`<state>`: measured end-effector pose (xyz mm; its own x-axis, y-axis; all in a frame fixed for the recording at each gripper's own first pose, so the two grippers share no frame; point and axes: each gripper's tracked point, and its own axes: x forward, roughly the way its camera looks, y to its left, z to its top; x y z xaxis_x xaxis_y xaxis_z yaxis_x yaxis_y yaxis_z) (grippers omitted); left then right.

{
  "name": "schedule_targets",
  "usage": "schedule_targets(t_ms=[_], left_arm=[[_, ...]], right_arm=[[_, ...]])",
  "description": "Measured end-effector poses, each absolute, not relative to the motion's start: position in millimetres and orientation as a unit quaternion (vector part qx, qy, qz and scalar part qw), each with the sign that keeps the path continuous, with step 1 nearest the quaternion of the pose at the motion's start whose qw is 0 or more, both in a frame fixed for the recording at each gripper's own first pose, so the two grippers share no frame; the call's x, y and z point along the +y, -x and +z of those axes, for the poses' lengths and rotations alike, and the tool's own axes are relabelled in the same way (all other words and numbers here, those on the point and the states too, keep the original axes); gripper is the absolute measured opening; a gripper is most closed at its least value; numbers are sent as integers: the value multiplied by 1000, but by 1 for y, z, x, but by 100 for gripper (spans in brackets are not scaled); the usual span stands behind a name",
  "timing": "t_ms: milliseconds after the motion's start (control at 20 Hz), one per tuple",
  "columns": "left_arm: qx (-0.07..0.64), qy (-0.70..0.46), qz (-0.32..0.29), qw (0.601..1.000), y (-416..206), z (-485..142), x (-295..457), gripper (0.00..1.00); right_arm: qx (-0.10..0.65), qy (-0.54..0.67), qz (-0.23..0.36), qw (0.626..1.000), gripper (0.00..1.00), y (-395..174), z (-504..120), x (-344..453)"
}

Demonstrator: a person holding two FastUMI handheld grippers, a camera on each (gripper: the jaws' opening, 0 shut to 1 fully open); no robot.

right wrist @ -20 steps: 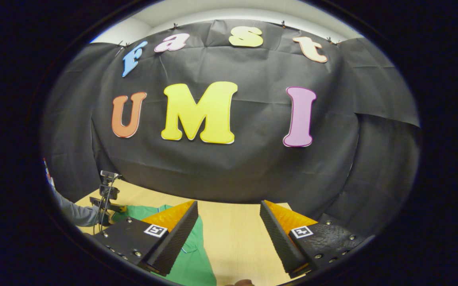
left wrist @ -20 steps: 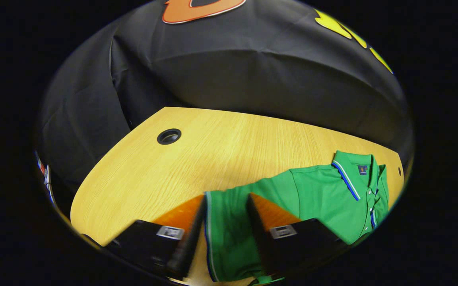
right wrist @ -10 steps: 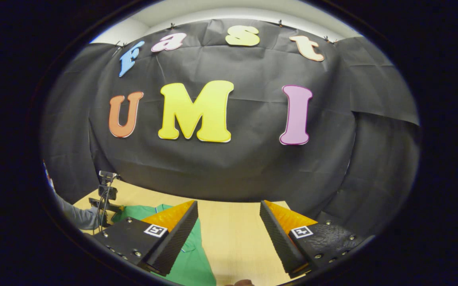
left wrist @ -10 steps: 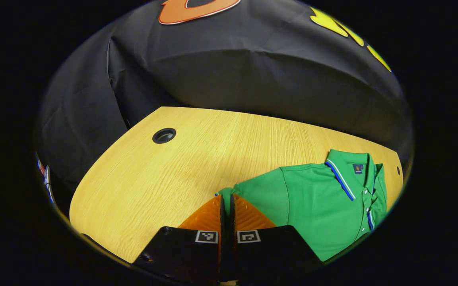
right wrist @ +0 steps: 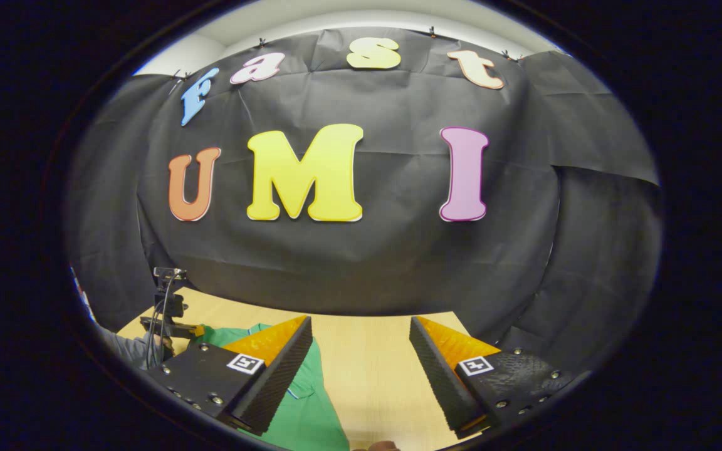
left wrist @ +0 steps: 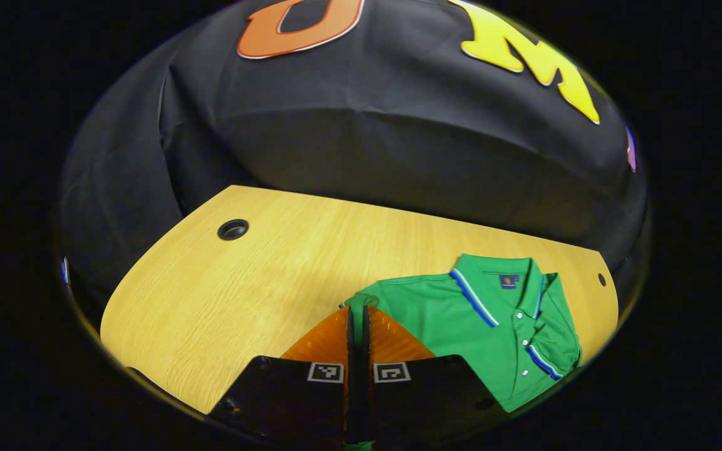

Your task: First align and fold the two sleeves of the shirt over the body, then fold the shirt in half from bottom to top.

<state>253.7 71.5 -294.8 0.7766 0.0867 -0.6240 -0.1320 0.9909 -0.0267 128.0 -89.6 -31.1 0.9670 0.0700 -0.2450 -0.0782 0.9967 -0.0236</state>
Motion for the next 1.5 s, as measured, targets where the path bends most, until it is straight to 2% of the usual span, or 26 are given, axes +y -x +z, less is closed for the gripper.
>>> schedule_targets(t_ms=[450,1000,1200,1300,1350,1450,1500], left_arm=[[314,-4,-37,949,-242,-277,-13,3],[305,-62,-114,944,-224,-270,-68,4],[316,-54,-142,936,-218,-278,-86,3],[350,-52,-161,922,-207,-298,-93,6],[366,-42,-163,916,-202,-306,-96,31],[365,-39,-144,919,-202,-314,-92,100],[364,-42,-138,920,-201,-314,-91,100]], right_arm=[[123,5,29,992,97,-126,-34,-94],[130,-2,27,991,96,-126,-35,-96],[136,-4,29,990,97,-127,-40,-93],[142,-7,32,989,96,-127,-43,-91],[143,-7,33,989,97,-128,-44,-91],[144,-1,36,989,97,-128,-45,-88],[145,3,39,989,97,-129,-46,-88]])
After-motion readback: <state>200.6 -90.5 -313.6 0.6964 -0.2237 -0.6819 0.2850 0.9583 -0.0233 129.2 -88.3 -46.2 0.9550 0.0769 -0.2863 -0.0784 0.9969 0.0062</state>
